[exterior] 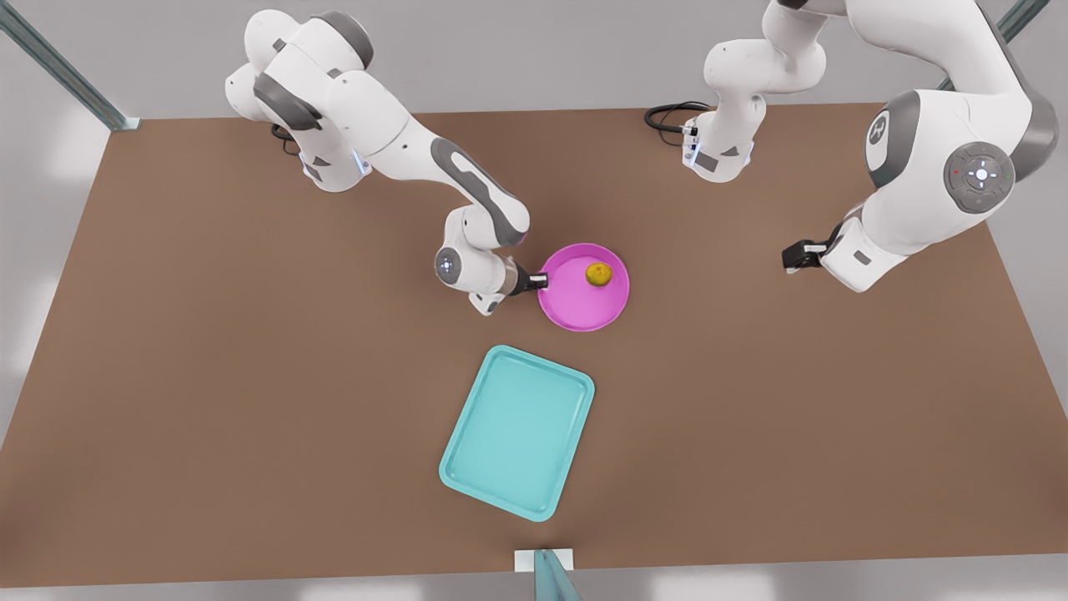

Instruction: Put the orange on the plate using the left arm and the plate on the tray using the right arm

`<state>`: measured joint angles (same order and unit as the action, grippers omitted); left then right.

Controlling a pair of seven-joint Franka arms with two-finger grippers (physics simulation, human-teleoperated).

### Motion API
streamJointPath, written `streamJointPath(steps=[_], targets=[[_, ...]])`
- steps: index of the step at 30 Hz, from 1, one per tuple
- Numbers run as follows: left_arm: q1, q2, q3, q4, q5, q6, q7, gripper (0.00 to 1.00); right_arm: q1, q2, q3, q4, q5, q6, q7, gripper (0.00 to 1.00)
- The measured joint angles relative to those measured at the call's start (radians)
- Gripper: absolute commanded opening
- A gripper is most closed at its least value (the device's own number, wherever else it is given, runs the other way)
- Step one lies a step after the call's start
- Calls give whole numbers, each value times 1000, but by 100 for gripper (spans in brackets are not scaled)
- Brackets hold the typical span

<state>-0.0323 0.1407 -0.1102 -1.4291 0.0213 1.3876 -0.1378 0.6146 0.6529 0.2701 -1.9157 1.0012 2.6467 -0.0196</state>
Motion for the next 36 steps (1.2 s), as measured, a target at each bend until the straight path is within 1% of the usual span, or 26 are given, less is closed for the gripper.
streamJointPath(steps=[7, 11, 14, 19, 21, 23, 28, 36], targets=[[0, 2, -1, -1, -2, -3, 6, 100, -3, -8, 1, 29, 2, -24, -8, 21], [1, 3, -3, -1, -3, -4, 8, 100, -35, -21, -1, 62, 1, -53, -13, 21], [0, 1, -4, -1, -3, -5, 9, 100, -92, -40, -3, 92, 0, -88, -19, 21], [0, 0, -4, -1, -11, -9, 11, 100, -234, -48, -7, 183, -4, -183, -27, 21], [0, 1, -4, -1, -12, -9, 11, 100, -269, -46, -27, 203, -7, -212, -31, 21], [0, 1, -4, -1, -13, -10, 12, 100, -287, -43, -65, 209, -8, -235, -38, 21], [0, 2, -4, -1, -14, -11, 13, 100, -300, -7, -135, 253, -11, -269, -53, 21], [1, 6, -4, 4, -15, -11, 14, 100, -298, 118, -169, 400, -26, -287, -78, 21]])
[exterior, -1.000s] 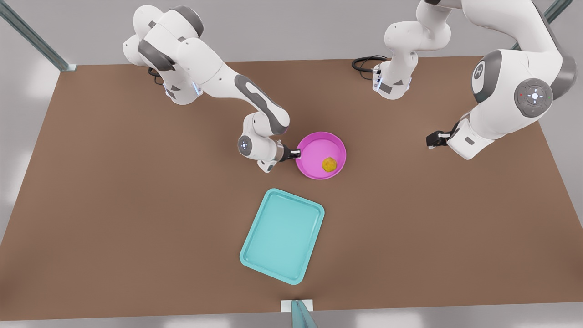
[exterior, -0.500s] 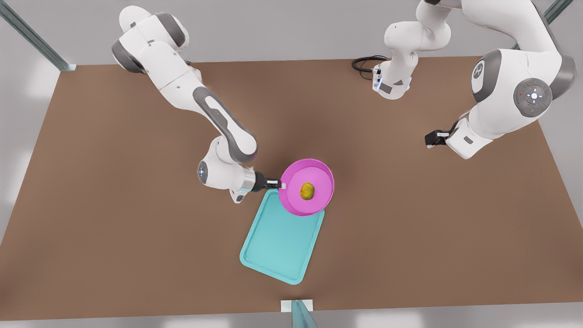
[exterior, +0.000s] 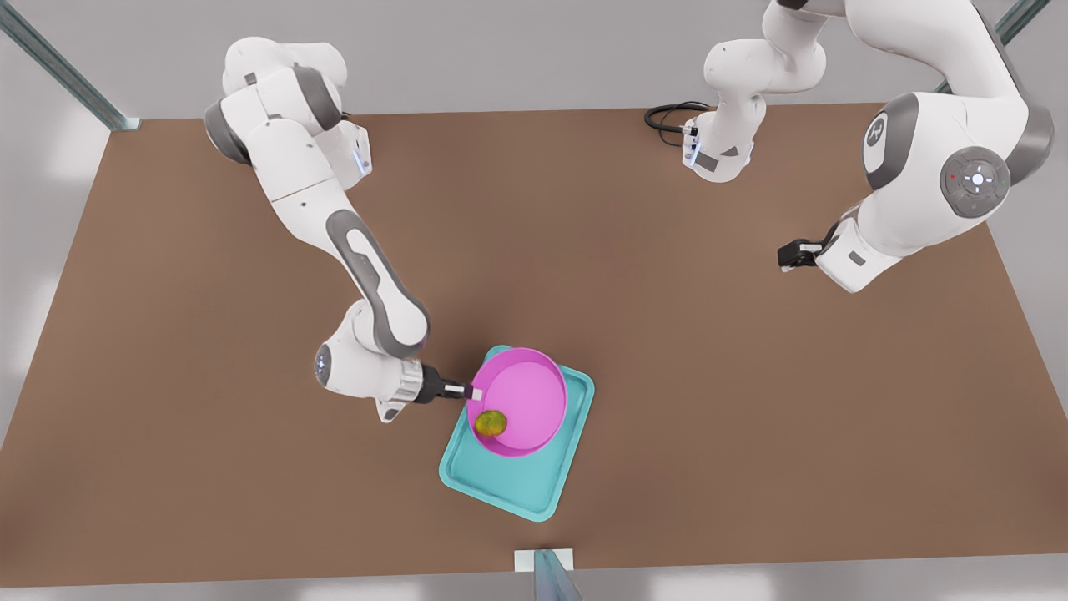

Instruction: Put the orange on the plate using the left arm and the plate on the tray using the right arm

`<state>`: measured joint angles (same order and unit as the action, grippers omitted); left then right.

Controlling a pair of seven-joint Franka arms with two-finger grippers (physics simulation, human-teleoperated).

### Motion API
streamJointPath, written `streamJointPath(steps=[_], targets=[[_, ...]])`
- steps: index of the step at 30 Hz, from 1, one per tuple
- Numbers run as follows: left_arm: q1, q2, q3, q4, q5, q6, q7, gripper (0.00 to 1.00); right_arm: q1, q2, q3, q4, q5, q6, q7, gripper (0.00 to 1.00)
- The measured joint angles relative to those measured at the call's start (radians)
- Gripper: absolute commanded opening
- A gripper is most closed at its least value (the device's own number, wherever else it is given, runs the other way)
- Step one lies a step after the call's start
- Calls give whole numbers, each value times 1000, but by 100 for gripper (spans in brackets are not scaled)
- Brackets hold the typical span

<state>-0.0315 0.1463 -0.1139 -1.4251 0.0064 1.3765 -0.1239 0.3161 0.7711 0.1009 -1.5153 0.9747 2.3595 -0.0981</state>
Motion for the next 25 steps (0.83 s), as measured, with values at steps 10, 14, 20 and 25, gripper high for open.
streamJointPath(steps=[10, 14, 20, 25], targets=[[1, 22, 2, 13, 0, -11, -3, 100, 6, -12, -6, 8, -26, -18, -5, 100], [0, 55, 6, 68, 1, -20, -4, 100, 14, -78, -192, 48, -137, -180, -3, 100], [8, 83, 11, 121, 6, -55, -2, 100, -50, -199, -326, 542, -781, -778, -14, 100], [7, 89, 11, 122, 9, -69, -1, 100, -53, -444, -310, 469, -947, -1053, -22, 100]])
